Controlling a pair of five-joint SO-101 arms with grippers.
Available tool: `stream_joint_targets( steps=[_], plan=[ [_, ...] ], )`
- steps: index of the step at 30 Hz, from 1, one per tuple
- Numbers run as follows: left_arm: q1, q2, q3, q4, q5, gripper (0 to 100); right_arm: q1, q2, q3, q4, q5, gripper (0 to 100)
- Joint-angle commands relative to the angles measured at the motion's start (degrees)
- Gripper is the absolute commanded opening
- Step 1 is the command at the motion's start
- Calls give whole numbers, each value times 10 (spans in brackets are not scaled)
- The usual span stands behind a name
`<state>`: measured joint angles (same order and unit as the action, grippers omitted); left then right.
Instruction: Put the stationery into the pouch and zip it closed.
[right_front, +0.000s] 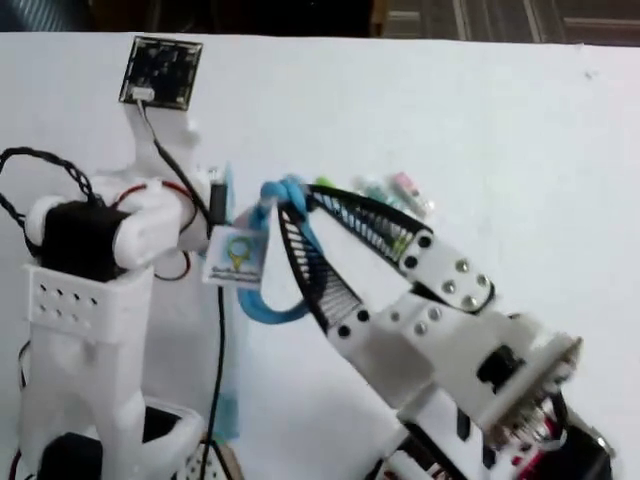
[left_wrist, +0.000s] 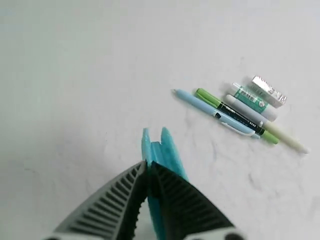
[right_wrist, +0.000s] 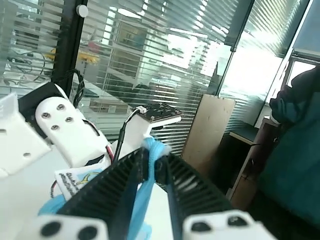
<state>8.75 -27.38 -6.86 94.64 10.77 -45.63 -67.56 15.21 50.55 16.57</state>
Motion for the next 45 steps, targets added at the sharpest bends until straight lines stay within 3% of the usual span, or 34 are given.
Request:
stream_joint_targets(
  steps=[1,4,14,23,31,39,45],
  plan=[
    [0,-2,-80,-13,-6,24,7,-16,-4,27,-5,15],
    [15,-2,-135,-9,-6,23,7,-32,-4,73,-5,15],
    [75,-2,-137,12,-34,23,7,-43,60,297,-4,16],
    [56,-6,-137,71,-80,23,5,-43,233,309,-4,17],
    [26,-7,-137,74,-77,23,4,-43,377,195,-3,24],
    [16,-7,-111,74,-76,23,4,-38,493,63,-4,219],
    [-33,-7,-54,69,-76,23,3,-38,538,-44,-31,241]
  ],
)
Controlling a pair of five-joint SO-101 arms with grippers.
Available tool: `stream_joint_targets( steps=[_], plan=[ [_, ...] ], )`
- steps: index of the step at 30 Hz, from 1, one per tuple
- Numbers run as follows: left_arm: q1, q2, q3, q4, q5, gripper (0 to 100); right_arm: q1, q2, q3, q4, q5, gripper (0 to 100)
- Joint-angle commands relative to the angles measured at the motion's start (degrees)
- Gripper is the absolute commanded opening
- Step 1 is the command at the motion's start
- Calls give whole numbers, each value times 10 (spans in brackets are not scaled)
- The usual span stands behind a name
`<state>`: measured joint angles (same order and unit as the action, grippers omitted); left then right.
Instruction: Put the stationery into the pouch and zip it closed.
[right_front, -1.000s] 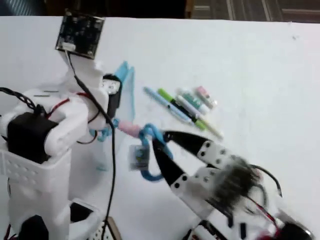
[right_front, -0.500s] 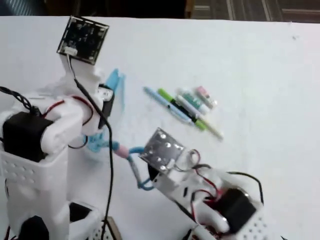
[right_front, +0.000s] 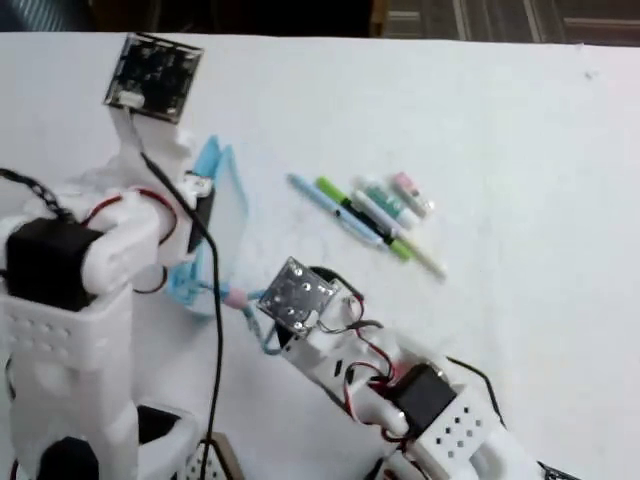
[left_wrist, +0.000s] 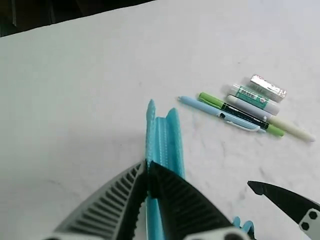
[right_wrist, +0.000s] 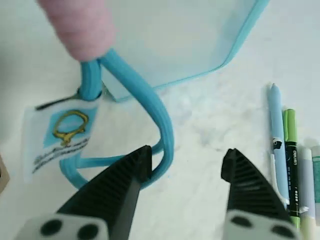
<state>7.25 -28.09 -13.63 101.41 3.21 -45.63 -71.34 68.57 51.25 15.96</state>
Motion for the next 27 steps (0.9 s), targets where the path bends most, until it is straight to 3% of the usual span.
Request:
stream_joint_targets(
  steps=[1,9,18,24,27],
  plan=[
    [-19,0,17,1,-1,23,3,0,11,-73,-44,242],
    [-17,2,18,-4,-1,24,-71,1,37,-181,-142,241],
    [-17,3,18,-4,-1,24,-80,87,52,-279,-154,241],
    [-17,4,18,-4,-1,23,-147,125,52,-327,-214,242],
    [-17,4,18,-4,-1,23,-139,157,52,-371,-214,242]
  ],
)
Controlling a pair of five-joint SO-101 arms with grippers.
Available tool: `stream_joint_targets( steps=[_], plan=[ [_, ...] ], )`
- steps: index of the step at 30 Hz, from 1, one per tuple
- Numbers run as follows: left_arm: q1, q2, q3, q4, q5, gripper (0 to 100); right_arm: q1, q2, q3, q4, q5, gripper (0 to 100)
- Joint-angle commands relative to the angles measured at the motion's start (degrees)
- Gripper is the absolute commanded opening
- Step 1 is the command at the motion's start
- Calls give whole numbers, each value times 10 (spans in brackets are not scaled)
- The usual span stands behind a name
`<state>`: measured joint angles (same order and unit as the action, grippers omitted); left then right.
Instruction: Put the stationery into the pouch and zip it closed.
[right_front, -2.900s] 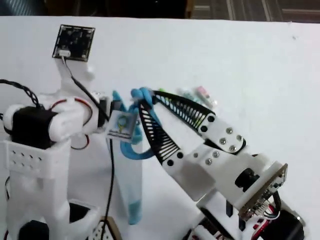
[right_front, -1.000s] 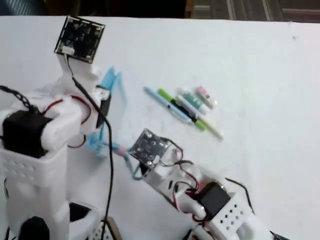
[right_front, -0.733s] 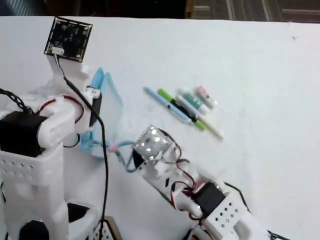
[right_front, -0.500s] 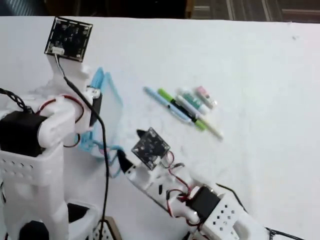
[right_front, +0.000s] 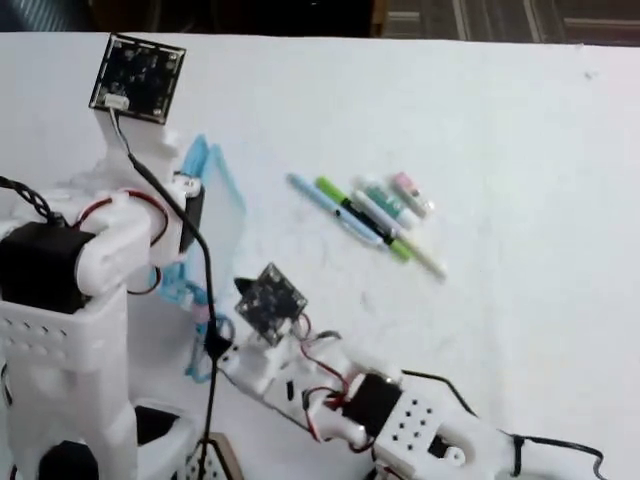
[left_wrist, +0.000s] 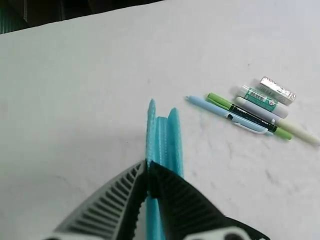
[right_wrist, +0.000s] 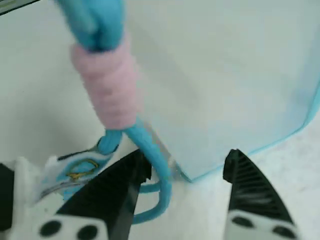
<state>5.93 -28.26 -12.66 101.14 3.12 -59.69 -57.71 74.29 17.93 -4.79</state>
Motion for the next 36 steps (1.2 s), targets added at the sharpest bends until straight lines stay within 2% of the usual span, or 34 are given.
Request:
stream_joint_targets(
  steps=[1,8,11,13,17,20,22,27,32,36],
  plan=[
    [-4,6,9,-1,0,23,10,32,-5,-51,-8,241],
    [-4,6,9,-1,0,23,72,125,-5,-162,-5,241],
    [-4,6,9,-1,0,23,97,153,-5,-169,-5,236],
    [-4,6,9,-1,0,23,110,164,-5,-168,-4,190],
    [-4,6,9,-1,0,23,113,165,-5,-169,8,9],
    [-4,6,9,-1,0,23,118,164,-2,-167,41,48],
    [-4,6,9,-1,0,23,129,163,-4,-155,50,17],
    [-7,6,9,-3,0,23,145,105,-4,-90,76,16],
    [-7,6,9,-13,0,23,174,-21,-4,18,125,16],
    [-4,7,9,-14,-1,23,218,-135,-6,34,153,16]
  ],
)
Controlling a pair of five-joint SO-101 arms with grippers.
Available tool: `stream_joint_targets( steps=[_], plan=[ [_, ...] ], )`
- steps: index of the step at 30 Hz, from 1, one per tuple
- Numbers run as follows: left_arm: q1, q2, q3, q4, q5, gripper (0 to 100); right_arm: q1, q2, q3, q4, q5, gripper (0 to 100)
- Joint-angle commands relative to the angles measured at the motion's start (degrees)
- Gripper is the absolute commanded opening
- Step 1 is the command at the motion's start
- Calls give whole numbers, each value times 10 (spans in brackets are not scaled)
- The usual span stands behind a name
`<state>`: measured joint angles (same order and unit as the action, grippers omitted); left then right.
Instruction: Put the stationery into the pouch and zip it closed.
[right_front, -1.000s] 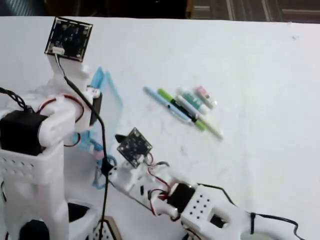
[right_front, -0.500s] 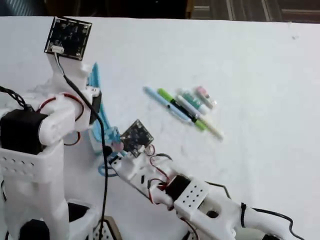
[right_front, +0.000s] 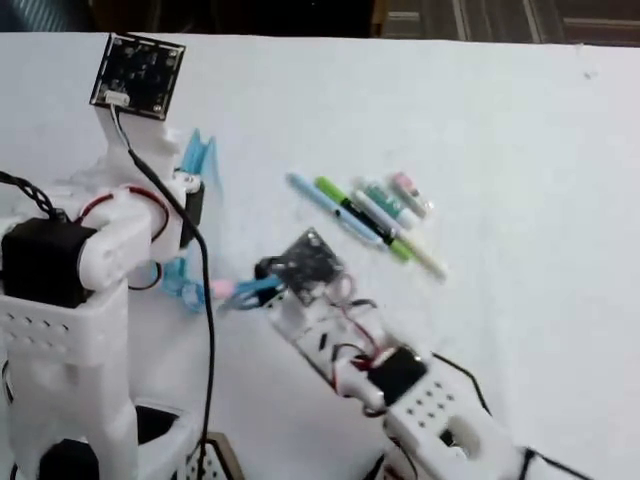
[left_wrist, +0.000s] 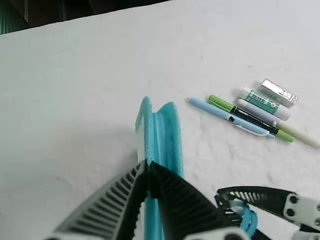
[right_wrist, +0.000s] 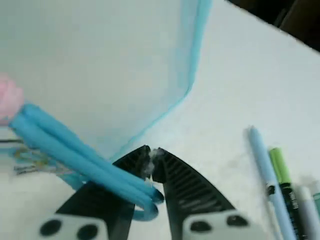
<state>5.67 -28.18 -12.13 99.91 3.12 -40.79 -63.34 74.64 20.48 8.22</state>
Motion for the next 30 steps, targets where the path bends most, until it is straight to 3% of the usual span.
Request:
stream_joint_targets(
  steps=[1,9,19,30],
  plan=[
    [-1,6,4,-2,-2,23,37,-106,-10,5,30,16],
    [3,6,-4,-15,22,40,50,-201,-142,2,38,16],
    [52,5,-51,-22,140,232,51,-54,-330,7,-13,16],
    [-80,-24,-69,27,160,234,50,68,-476,7,-14,16]
  ],
)
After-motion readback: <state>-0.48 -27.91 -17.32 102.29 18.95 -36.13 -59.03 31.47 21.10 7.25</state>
